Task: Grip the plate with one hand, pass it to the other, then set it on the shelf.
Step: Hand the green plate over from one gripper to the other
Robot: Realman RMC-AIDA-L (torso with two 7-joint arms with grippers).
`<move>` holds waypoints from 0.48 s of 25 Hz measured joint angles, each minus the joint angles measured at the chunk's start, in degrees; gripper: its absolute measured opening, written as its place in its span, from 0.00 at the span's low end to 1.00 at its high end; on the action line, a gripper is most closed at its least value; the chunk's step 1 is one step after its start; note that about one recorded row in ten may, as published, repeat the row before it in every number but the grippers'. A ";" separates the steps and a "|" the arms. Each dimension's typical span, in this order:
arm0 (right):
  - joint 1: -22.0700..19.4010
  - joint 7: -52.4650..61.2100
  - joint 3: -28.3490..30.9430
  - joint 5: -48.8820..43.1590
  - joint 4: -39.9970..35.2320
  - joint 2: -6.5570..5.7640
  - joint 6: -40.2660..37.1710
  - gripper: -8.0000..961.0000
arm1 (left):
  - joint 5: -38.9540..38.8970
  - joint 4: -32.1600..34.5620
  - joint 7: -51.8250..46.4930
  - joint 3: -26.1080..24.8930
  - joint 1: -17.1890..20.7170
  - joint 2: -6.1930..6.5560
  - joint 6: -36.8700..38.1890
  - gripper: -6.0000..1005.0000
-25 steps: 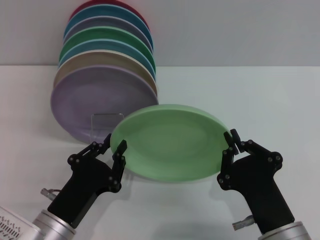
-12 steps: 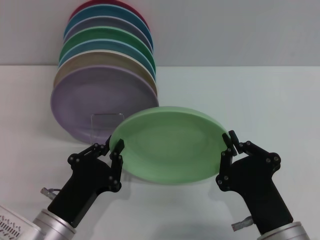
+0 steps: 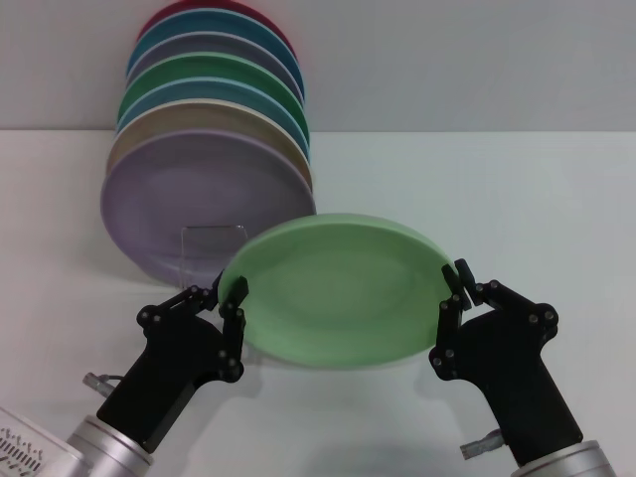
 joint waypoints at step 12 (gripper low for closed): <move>-0.01 0.00 0.01 -0.05 -0.01 -0.01 0.03 0.10 | -0.30 0.17 -0.04 -0.66 0.48 0.08 0.08 0.05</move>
